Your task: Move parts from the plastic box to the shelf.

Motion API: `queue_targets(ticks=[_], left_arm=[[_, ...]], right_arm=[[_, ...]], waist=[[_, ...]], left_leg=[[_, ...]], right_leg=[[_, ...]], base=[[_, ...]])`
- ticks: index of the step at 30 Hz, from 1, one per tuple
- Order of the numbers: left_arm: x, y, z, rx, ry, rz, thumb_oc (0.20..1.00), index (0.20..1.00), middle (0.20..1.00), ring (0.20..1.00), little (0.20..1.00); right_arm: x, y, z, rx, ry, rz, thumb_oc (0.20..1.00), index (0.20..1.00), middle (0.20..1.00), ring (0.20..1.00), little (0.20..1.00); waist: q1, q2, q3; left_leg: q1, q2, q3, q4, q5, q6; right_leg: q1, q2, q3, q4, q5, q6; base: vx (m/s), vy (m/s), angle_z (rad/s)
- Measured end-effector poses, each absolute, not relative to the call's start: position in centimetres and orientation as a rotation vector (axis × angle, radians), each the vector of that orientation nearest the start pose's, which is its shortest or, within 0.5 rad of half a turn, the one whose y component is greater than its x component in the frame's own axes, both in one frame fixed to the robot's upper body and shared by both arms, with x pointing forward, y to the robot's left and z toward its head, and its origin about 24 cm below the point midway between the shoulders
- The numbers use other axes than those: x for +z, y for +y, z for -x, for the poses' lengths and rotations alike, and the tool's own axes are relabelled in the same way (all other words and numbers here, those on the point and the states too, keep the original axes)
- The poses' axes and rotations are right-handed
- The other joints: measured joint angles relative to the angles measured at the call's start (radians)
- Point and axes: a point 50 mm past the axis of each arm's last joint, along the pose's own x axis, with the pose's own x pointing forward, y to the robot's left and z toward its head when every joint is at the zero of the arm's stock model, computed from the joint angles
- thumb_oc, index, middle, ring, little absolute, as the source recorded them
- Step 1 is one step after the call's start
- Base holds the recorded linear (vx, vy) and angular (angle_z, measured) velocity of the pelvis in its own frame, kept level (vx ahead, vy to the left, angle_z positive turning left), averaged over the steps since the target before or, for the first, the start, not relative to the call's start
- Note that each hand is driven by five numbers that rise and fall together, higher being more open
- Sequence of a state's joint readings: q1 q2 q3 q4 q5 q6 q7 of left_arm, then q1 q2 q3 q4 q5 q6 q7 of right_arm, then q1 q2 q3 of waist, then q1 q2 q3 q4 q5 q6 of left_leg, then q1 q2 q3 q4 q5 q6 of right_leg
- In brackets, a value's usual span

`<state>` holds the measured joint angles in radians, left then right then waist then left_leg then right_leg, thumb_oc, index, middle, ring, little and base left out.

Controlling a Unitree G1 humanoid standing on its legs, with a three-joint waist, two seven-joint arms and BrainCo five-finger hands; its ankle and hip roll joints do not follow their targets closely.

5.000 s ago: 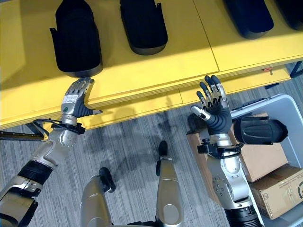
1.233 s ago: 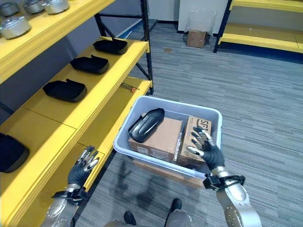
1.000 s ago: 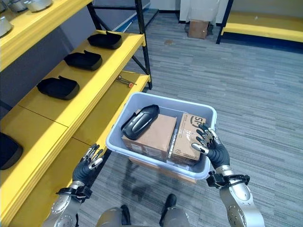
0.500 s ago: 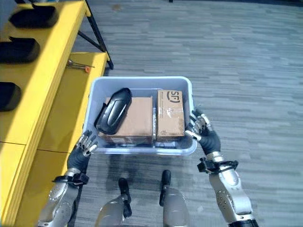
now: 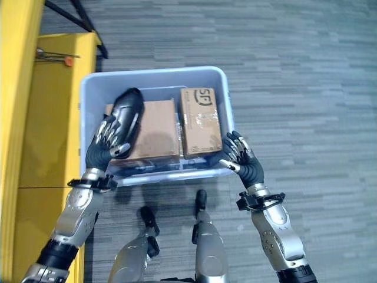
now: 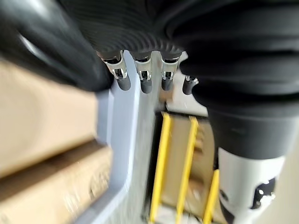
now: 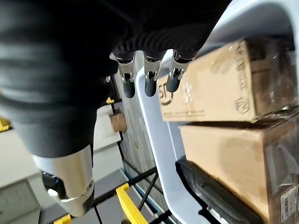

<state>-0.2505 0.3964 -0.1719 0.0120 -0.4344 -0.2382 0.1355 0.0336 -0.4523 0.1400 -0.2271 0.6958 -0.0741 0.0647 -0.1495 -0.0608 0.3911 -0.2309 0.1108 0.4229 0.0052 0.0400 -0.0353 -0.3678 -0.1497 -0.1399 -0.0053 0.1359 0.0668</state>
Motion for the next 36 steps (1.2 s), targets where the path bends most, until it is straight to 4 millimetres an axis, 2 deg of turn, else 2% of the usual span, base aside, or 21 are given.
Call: queue_targets(ticks=[1,4,6,9,13,15,17,19,29,34,36], left_arm=[[14.0,17.1,-29.5,-0.087,-0.441,0.040,1.000,1.000,1.000,1.000,1.000],[15.8,16.8,-30.2,-0.048,-0.513,0.023,1.000,1.000,1.000,1.000,1.000],[17.8,16.8,-31.0,-0.007,-0.590,-0.024,1.000,1.000,1.000,1.000,1.000],[19.2,16.9,-31.4,0.053,-0.645,-0.042,1.000,1.000,1.000,1.000,1.000],[18.8,17.6,-31.7,0.126,-0.630,-0.039,1.000,1.000,1.000,1.000,1.000],[18.4,19.3,-32.1,0.223,-0.610,-0.109,1.000,1.000,1.000,1.000,1.000],[19.1,20.8,-32.9,0.311,-0.618,-0.163,1.000,1.000,1.000,1.000,1.000],[20.2,21.5,-33.4,0.366,-0.647,-0.202,1.000,1.000,1.000,1.000,1.000],[20.5,21.7,-33.3,0.457,-0.687,-0.278,1.000,1.000,1.000,1.000,1.000],[20.0,22.7,-34.0,0.491,-0.648,-0.377,1.000,1.000,1.000,1.000,1.000],[19.5,23.4,-34.8,0.521,-0.588,-0.418,1.000,1.000,1.000,1.000,1.000]], right_arm=[[10.0,-17.6,-24.1,0.299,-0.178,-0.267,1.000,1.000,1.000,1.000,1.000],[10.6,-17.2,-24.3,0.318,-0.205,-0.264,1.000,1.000,1.000,1.000,1.000],[11.4,-16.9,-24.5,0.341,-0.238,-0.250,1.000,1.000,1.000,1.000,1.000],[11.7,-16.6,-24.8,0.346,-0.251,-0.251,1.000,1.000,1.000,1.000,1.000],[11.8,-16.5,-24.7,0.350,-0.259,-0.248,1.000,1.000,1.000,1.000,1.000],[11.9,-16.5,-24.7,0.344,-0.272,-0.252,1.000,1.000,1.000,1.000,1.000],[11.9,-16.3,-24.6,0.344,-0.274,-0.258,1.000,1.000,1.000,1.000,1.000],[11.7,-15.7,-24.6,0.365,-0.266,-0.264,1.000,1.000,1.000,1.000,1.000],[12.0,-15.9,-24.5,0.348,-0.301,-0.292,1.000,1.000,1.000,1.000,1.000],[12.0,-15.7,-24.4,0.353,-0.303,-0.296,1.000,1.000,1.000,1.000,1.000],[11.8,-15.4,-24.3,0.365,-0.298,-0.300,1.000,1.000,1.000,1.000,1.000]], waist=[[-0.013,-0.008,0.024],[-0.047,0.006,0.055],[-0.047,0.006,0.067],[-0.057,0.006,0.088],[-0.059,0.005,0.101],[-0.057,-0.004,0.105],[-0.058,-0.024,0.115],[-0.059,-0.037,0.122],[-0.055,-0.043,0.123],[-0.061,-0.060,0.128],[-0.065,-0.073,0.129]], left_leg=[[-0.003,0.002,0.009,-0.005,0.003,0.000],[0.005,0.020,0.002,-0.028,0.010,-0.012],[-0.020,0.023,0.007,-0.041,0.021,-0.025],[-0.030,0.028,0.014,-0.041,0.022,-0.026],[-0.034,0.032,0.012,-0.043,0.023,-0.028],[-0.060,0.031,0.007,-0.054,0.031,-0.037],[-0.087,0.031,0.004,-0.054,0.036,-0.038],[-0.101,0.031,0.002,-0.056,0.038,-0.038],[-0.130,0.031,-0.025,-0.054,0.044,-0.037],[-0.141,0.031,-0.024,-0.054,0.046,-0.038],[-0.158,0.031,-0.025,-0.050,0.046,-0.038]], right_leg=[[-0.008,0.009,0.015,-0.015,0.024,-0.011],[-0.011,0.036,0.025,-0.036,0.033,-0.021],[-0.046,0.044,0.035,-0.041,0.042,-0.024],[-0.060,0.052,0.046,-0.050,0.051,-0.034],[-0.066,0.056,0.048,-0.052,0.052,-0.035],[-0.094,0.056,0.046,-0.053,0.057,-0.036],[-0.117,0.057,0.044,-0.057,0.064,-0.037],[-0.123,0.057,0.039,-0.073,0.074,-0.040],[-0.133,0.054,0.025,-0.075,0.076,-0.041],[-0.145,0.054,0.025,-0.075,0.079,-0.041],[-0.160,0.054,0.025,-0.076,0.080,-0.042]], base=[[0.05,-0.055,-0.34],[0.03,-0.061,-0.30],[0.00,-0.028,-0.13],[0.01,-0.023,-0.13],[0.00,-0.003,-0.03],[0.03,-0.022,0.04],[0.05,-0.008,0.06],[0.04,-0.007,0.04],[0.00,0.004,0.07],[0.00,0.000,0.00],[0.00,0.000,0.00]])
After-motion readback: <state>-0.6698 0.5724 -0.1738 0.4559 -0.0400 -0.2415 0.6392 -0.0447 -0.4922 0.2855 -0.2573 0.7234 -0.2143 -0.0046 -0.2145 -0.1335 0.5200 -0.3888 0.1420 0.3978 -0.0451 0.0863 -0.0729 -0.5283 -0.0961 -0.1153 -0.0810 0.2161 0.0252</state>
